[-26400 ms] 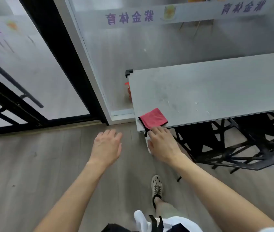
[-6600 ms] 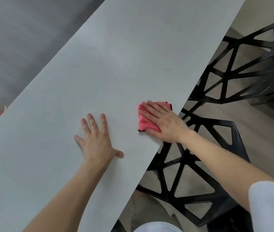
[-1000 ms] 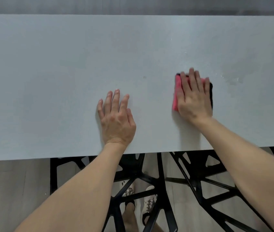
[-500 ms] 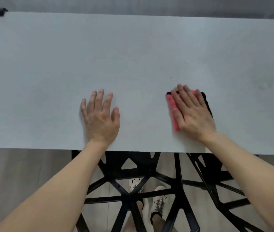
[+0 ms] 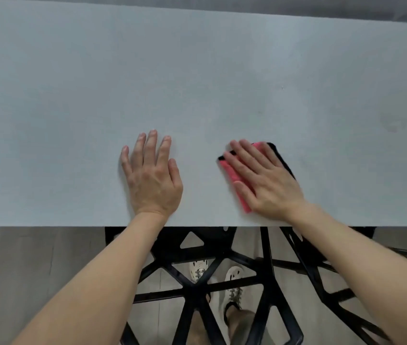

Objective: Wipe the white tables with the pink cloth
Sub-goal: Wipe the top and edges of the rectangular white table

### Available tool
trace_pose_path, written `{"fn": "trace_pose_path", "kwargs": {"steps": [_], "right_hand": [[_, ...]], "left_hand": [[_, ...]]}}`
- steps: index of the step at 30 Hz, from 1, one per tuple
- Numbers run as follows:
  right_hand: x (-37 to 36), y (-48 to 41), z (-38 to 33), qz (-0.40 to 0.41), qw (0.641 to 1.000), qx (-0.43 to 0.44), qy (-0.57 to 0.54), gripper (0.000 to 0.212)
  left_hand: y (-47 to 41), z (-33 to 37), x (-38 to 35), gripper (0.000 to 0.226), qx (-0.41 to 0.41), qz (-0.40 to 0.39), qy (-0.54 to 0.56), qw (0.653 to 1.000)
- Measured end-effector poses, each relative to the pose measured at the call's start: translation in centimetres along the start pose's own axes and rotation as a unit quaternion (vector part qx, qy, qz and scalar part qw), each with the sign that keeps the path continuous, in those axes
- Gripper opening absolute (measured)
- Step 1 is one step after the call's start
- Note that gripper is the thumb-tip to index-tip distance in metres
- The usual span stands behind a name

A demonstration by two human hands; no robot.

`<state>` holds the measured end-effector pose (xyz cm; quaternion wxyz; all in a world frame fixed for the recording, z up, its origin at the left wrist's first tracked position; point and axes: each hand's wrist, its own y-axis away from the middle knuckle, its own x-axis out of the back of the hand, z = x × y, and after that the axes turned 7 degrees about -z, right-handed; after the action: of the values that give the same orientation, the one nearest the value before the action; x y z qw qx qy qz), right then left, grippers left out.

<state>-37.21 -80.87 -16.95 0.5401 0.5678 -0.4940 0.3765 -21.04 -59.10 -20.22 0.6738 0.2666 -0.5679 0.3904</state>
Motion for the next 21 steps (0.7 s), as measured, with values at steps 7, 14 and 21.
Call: {"fn": "trace_pose_path", "kwargs": {"steps": [7,14,21], "right_hand": [[2.8,-14.5,1.8,0.074,0.956,-0.281,-0.051,0.072],[-1.3,-1.1,-5.6,0.028,1.0,0.006,0.001,0.062],[-2.0,1.7,0.8,0.092,0.94,-0.327,-0.033,0.063]], "left_hand": [[0.1,-0.1,-0.3,0.052,0.0,0.007,-0.01,1.0],[0.1,0.2,0.3,0.052,0.003,-0.002,-0.006,1.0],[0.1,0.4,0.0,0.054,0.005,-0.018,-0.024,1.0]]}}
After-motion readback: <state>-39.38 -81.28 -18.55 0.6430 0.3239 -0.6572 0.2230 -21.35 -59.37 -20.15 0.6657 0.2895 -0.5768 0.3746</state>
